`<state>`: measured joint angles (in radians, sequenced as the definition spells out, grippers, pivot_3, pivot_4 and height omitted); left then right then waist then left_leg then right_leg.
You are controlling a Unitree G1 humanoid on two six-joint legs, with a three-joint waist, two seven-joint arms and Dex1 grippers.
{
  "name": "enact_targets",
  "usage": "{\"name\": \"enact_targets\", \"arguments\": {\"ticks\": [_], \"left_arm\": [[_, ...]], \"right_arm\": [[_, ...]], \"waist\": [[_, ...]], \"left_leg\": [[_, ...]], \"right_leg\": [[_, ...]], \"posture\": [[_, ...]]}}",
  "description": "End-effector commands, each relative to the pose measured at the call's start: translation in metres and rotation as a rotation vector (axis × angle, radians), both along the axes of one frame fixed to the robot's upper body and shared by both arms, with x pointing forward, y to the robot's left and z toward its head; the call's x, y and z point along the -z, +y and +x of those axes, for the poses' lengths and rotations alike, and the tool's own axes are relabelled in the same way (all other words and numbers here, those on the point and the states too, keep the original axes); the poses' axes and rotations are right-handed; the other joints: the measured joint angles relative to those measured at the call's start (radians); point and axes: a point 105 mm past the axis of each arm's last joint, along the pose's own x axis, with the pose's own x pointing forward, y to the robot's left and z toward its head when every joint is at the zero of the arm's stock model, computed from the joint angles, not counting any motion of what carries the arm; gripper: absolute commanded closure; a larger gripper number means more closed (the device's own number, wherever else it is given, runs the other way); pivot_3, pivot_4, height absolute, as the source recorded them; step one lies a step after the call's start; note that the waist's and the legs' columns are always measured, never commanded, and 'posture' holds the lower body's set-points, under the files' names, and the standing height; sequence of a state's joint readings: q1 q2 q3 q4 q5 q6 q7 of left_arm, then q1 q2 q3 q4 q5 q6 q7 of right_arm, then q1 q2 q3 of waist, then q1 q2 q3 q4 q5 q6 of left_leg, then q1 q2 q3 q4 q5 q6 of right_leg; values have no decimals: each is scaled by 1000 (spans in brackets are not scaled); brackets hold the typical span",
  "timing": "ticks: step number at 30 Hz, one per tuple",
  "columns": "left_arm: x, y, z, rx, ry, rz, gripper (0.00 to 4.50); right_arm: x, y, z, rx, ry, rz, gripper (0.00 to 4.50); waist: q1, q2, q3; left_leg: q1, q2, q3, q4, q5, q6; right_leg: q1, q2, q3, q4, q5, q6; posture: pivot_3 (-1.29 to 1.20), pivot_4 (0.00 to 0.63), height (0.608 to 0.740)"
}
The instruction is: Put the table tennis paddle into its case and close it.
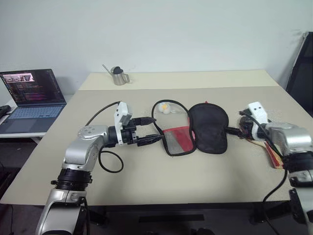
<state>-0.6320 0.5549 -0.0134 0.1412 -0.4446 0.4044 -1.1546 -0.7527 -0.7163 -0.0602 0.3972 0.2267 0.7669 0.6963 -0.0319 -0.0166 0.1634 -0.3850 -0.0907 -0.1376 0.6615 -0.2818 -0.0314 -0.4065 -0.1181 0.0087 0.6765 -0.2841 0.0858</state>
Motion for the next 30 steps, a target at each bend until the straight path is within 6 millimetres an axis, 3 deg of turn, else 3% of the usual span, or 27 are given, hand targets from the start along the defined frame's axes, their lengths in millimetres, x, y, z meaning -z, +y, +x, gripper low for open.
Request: {"name": "enact_targets", "arguments": {"ticks": [1,10,16,22,30], "left_arm": [[-18,-5,3,-17,-98,-2,0],[-19,-26,-8,80,-100,22,0],[-26,-35,-10,120,-118,24,0],[-27,-35,-10,127,-121,28,0],[-26,-33,-9,120,-120,30,0]], "right_arm": [[-20,-19,-10,52,-104,-19,25],[12,-80,-46,305,-32,-45,25],[25,-96,-52,395,-11,-53,25],[42,-92,-60,388,92,-19,25],[49,-90,-65,391,140,9,25]], "waist": [[0,0,0],[-2,0,0],[-2,-1,0],[-1,-1,0],[0,-1,0]], "left_leg": [[0,0,0,0,0,0],[2,0,3,1,0,1],[3,1,4,1,0,1],[3,0,4,1,0,1],[3,1,4,1,0,1]], "right_leg": [[0,0,0,0,0,0],[0,0,3,2,0,0],[1,1,4,3,0,0],[1,1,4,3,0,0],[2,1,4,3,0,0]], "posture": [[0,150,740],[0,150,740],[0,150,740],[0,150,740],[0,150,740]]}}
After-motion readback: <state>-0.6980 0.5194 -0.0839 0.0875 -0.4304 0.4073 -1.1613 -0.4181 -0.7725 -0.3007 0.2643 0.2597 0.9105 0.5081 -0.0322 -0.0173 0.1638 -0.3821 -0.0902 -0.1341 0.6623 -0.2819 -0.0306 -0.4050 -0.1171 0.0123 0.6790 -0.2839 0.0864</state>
